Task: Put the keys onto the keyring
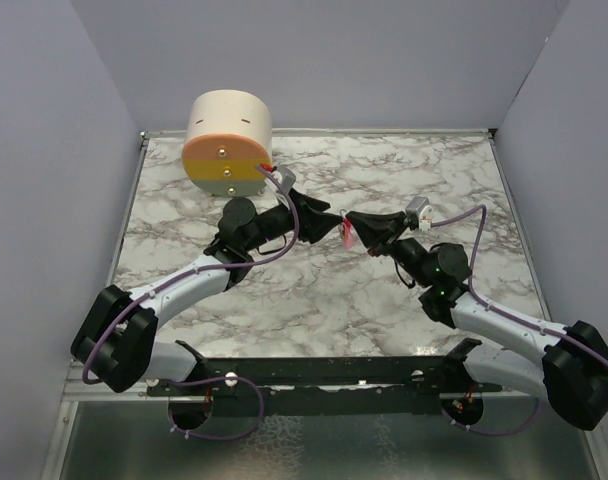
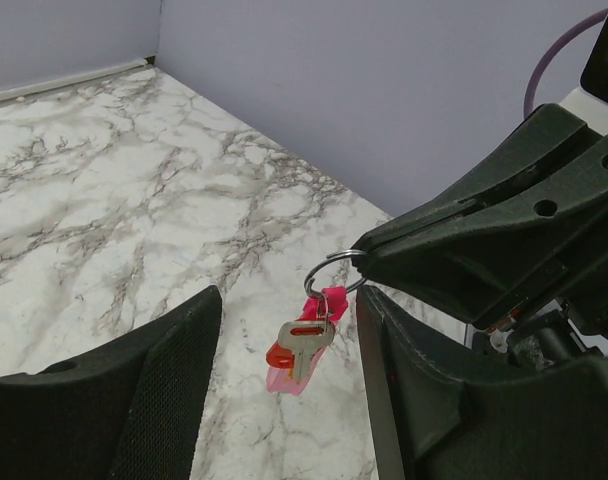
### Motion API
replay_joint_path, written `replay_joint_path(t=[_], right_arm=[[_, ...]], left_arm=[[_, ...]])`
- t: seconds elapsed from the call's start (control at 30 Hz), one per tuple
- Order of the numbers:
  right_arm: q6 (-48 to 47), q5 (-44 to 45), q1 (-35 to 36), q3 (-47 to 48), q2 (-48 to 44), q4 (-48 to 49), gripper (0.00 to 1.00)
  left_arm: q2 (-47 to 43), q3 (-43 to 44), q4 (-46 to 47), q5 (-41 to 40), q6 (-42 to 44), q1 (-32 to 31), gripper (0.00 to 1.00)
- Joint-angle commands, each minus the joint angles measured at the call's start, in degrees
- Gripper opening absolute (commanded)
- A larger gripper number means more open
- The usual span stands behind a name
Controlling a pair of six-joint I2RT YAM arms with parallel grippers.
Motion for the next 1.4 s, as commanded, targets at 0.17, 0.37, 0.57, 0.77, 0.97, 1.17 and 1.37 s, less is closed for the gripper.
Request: replay_joint_path(t=[0.17, 0.37, 0.57, 0.77, 0.97, 1.17, 1.37], right_arm=[[0.65, -1.76, 0.16, 1.87, 0.23, 0.6, 0.01], [0.72, -2.13, 0.18, 1.87, 0.17, 0.6, 0.01], [0.92, -2.17, 0.19, 1.78, 0.1, 0.76, 0.01], [1.03, -2.59, 0.18, 1.96, -0.02, 0.51, 0.01], [1.21, -2.75, 0.14, 1.76, 0.05, 0.59, 0.01], [1.52, -2.86, 0.19, 1.69, 0.31, 0.85, 0.01], [1.62, -2.77, 0.19, 1.69, 0.25, 0.94, 0.01]], left_arm=[[1.04, 2.92, 1.94, 0.18, 1.47, -1.07, 0.53], [2.11, 3.42, 1.93, -0.2, 1.49, -1.34, 0.49], [2.97, 3.88, 1.91, -0.53, 1.7, -1.88, 0.45], [3.1, 3.88, 2.0, -1.49, 2.23, -2.15, 0.43], [2.97, 4.05, 1.98, -2.26, 2.52, -2.46, 0.39], [3.01, 4.23, 2.3, -2.51, 2.7, -2.98, 0.37], [3.37, 4.23, 2.68, -2.45, 2.66, -3.31, 0.31]])
